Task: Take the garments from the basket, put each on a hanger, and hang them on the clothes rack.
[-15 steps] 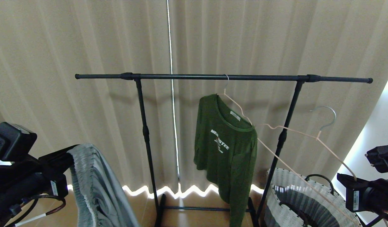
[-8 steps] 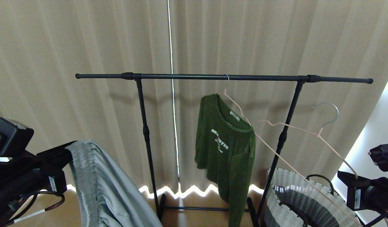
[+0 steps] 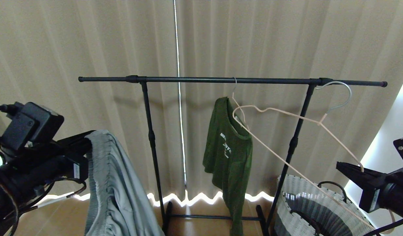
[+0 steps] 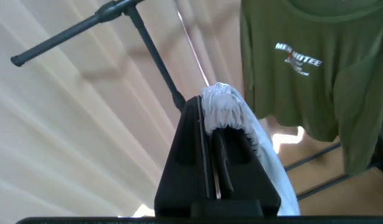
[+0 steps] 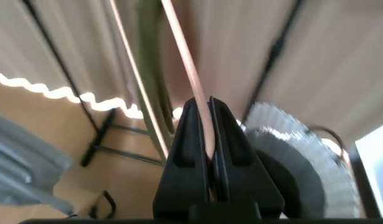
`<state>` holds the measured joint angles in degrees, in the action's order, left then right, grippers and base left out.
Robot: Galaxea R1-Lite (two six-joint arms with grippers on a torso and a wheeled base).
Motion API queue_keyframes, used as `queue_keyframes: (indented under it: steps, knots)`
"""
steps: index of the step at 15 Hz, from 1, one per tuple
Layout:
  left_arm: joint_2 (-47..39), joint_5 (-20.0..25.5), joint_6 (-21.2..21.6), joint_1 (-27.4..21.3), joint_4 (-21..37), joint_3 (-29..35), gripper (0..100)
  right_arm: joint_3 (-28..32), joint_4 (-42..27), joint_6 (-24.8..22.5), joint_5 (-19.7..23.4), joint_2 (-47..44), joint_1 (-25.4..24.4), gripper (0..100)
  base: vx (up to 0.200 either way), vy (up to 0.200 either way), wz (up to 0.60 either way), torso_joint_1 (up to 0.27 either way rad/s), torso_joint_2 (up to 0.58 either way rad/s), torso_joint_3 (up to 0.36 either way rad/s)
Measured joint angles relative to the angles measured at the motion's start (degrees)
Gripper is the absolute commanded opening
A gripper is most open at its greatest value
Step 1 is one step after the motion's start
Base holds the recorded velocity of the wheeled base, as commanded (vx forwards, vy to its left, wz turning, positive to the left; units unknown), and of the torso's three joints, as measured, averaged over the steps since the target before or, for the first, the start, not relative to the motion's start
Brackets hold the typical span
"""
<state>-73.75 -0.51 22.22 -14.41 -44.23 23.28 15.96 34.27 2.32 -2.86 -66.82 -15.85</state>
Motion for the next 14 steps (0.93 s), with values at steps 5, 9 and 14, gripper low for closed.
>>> queue_keyframes:
  steps: [5, 9, 14]
  knots:
    - [-6.8, -10.8, -0.8, -8.0, 0.8, 7.2, 0, 0.5, -0.6, 5.3, 1.1, 1.4, -11.8, 0, 0.000, 0.000, 0.00, 0.000, 0.00, 0.000]
    - [-13.5, -16.4, -2.6, -10.8, 1.9, 14.9, 0, 3.5, -0.6, 6.0, 1.7, -2.2, -19.4, 0, 0.000, 0.000, 0.00, 0.000, 0.00, 0.000]
    - [-22.5, -26.3, -6.9, -11.0, 2.2, 24.7, 0, 5.4, -0.6, 10.4, 1.7, -10.0, -28.9, 0, 0.000, 0.000, 0.00, 0.000, 0.00, 0.000]
